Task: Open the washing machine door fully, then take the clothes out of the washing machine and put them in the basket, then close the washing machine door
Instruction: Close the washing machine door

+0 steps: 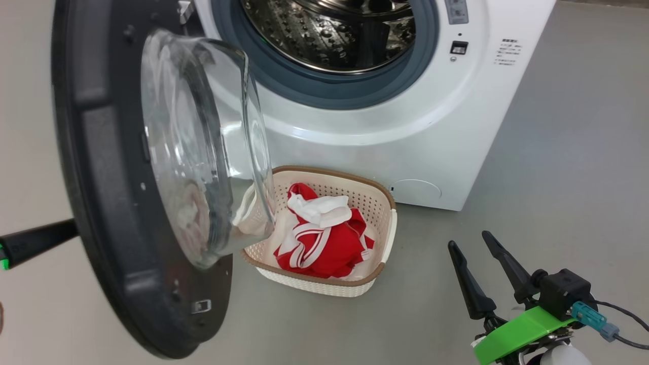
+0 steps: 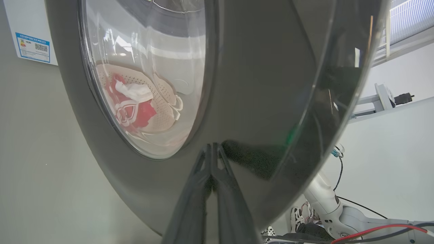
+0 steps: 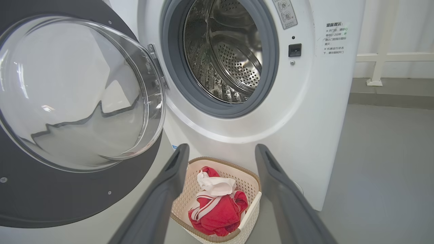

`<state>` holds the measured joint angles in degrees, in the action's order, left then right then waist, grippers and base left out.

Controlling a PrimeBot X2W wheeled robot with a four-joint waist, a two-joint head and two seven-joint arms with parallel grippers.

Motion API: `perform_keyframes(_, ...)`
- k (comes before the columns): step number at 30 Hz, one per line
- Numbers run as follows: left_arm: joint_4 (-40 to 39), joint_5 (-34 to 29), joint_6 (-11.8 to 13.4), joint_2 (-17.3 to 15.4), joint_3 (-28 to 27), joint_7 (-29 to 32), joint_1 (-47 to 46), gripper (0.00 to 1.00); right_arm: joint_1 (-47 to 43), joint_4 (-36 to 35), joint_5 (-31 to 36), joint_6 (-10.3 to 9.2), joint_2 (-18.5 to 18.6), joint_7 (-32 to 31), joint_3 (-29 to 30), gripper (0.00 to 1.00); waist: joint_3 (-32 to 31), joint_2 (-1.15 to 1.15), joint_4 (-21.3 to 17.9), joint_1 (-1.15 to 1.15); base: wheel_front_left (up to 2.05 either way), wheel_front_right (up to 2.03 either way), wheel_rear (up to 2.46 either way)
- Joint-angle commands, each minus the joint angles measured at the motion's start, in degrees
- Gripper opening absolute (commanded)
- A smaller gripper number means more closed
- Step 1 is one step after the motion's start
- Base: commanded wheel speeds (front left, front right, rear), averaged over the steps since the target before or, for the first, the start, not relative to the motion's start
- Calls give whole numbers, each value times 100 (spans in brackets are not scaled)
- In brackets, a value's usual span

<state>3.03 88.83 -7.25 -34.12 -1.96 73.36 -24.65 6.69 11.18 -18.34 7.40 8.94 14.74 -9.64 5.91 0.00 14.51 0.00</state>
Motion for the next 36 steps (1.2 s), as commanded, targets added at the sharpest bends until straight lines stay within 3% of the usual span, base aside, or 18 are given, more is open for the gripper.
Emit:
perform_keyframes(1,-304,-2,-24,-216,-171,43,-93,0,-75,-161,-64,9,-20,26,-81,100,-16,0,-84,0,0,0,0)
perform_keyframes(19,-1013,-218,-24,138,324,-425,-193,0,-35,-207,-34,9,-90,26,-21,100,61,0,-447,0,0,0,0)
perform_keyframes(36,-1404,-400,-24,459,815,-1362,-458,0,62,-258,5,9,-176,26,30,100,215,0,-863,0,0,0,0)
